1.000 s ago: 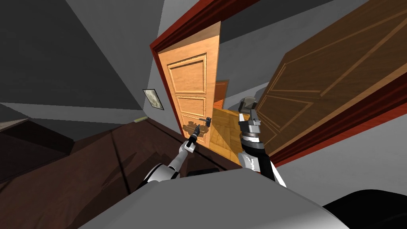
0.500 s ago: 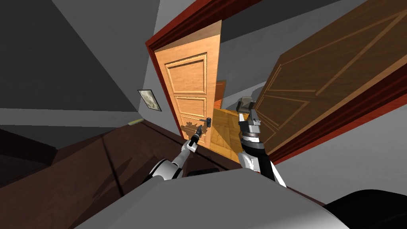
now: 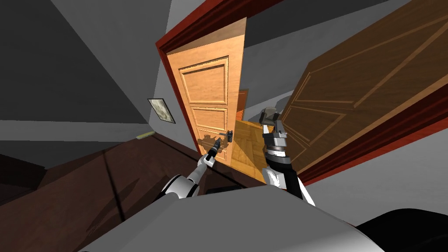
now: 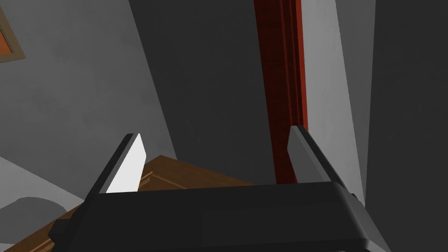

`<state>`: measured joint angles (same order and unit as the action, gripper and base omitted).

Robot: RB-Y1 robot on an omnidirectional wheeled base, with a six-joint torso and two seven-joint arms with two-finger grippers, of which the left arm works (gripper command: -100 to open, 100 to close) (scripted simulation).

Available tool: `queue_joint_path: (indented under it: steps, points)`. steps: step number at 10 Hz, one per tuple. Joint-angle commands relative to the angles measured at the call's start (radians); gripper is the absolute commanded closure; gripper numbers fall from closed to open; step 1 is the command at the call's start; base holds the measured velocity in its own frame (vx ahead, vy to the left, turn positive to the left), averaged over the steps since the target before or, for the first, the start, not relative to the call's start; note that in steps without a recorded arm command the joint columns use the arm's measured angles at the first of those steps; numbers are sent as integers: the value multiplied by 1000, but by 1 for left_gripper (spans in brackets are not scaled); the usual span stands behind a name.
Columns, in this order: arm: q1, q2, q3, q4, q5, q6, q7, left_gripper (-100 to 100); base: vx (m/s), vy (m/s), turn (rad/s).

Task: Push the door open

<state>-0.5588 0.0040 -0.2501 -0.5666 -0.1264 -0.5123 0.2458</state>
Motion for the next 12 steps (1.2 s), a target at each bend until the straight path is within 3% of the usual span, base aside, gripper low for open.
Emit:
queue_joint_path:
  steps: [1,4,6,7,8,9,12]
  points:
    - [-6,11,4,12,2,-8,-1,-100,166,-83,-9]
    - [-6,14,10,14,5,-8,-3,-100,185,-112,-25]
    - [-7,-3,14,15,7,-8,-5,-100,195,-82,-27]
    - [-7,-22,16,15,8,-8,-5,-100,173,-107,-24]
    - [-13,-14,18,29,9,-15,-8,-100,72,-48,1]
    - [-13,-14,18,29,9,-15,-8,100,-8,6,4]
    - [-13,-14,18,29,9,-15,-8,100,-19,15,-5]
